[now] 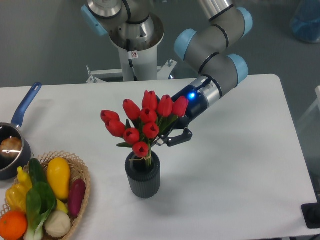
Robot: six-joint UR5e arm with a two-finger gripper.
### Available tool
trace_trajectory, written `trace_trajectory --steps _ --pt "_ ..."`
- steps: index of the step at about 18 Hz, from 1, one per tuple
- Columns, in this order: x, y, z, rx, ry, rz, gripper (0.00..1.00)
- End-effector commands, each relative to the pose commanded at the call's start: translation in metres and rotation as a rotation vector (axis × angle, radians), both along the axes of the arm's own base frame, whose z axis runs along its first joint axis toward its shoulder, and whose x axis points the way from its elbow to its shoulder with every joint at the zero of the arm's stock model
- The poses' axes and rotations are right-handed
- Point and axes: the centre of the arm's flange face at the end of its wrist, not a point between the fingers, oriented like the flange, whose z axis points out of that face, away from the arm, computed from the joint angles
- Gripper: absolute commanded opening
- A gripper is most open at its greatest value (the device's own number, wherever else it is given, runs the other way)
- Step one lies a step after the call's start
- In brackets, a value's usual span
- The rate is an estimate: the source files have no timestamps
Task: Pick up the flowers from the vase
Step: 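Lift the gripped tulip bouquet up out of the grey vase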
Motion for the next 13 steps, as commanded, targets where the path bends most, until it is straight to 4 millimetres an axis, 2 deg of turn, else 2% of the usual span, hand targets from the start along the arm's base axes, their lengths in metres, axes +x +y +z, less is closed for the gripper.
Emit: trace_trajectory --steps 5,8,11,13 --pt "-0.005 -0.007 0.025 -0.023 -0.052 0.014 0.47" --pt "0.0 -0.006 0.033 -0.023 -0.065 0.008 0.47" --pt "0.008 -0.006 0.048 0.006 -0.079 -0.003 0.47" --pt "0.009 -0.006 0.05 0.013 -0.085 -0.004 0.47"
